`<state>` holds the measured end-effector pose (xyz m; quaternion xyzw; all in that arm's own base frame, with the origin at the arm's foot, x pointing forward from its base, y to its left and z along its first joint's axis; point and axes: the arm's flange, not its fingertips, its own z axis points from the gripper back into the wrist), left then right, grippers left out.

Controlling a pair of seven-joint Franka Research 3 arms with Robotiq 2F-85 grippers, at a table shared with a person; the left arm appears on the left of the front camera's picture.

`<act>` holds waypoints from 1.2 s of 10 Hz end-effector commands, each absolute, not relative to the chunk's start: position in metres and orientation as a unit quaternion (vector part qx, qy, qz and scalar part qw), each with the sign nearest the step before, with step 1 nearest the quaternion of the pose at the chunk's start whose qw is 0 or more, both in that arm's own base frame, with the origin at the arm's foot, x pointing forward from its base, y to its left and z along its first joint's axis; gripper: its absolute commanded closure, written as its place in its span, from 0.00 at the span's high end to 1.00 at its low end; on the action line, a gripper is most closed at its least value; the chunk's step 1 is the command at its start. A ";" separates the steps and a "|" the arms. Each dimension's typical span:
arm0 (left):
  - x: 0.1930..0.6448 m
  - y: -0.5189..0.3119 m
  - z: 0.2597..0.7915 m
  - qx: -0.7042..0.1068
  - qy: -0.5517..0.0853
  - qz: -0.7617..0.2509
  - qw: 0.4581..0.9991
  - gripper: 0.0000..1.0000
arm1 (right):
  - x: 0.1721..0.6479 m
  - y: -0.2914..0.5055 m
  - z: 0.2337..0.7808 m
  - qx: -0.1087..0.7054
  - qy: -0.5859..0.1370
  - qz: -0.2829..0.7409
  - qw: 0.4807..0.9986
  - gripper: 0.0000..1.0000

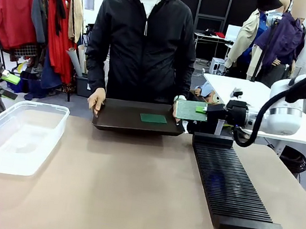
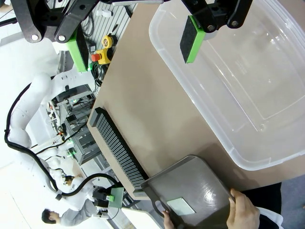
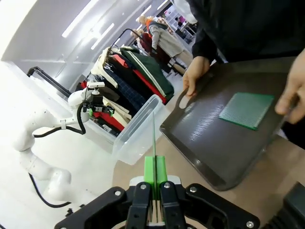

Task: Sort PCBs into racks and boxes based on the side picked up.
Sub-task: If the short side of the Blank PCB is picked up, insert it into the PCB Rack ; if the long side is picked up, place it in the Organizing box.

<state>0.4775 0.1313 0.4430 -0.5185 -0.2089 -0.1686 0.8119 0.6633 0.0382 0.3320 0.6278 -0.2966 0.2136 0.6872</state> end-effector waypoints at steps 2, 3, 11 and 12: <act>0.476 0.131 0.445 -0.517 -0.209 -0.167 0.813 1.00 | 0.638 0.011 0.333 0.616 -0.336 0.246 0.668 0.00; 0.476 0.131 0.445 -0.517 -0.209 -0.167 0.813 1.00 | 0.634 0.002 0.329 0.609 -0.340 0.259 0.668 0.00; 0.476 0.131 0.445 -0.517 -0.209 -0.167 0.813 1.00 | 0.596 -0.051 0.296 0.547 -0.405 0.348 0.645 0.00; 0.476 0.131 0.445 -0.517 -0.209 -0.167 0.813 1.00 | 0.596 -0.056 0.293 0.535 -0.419 0.356 0.641 0.00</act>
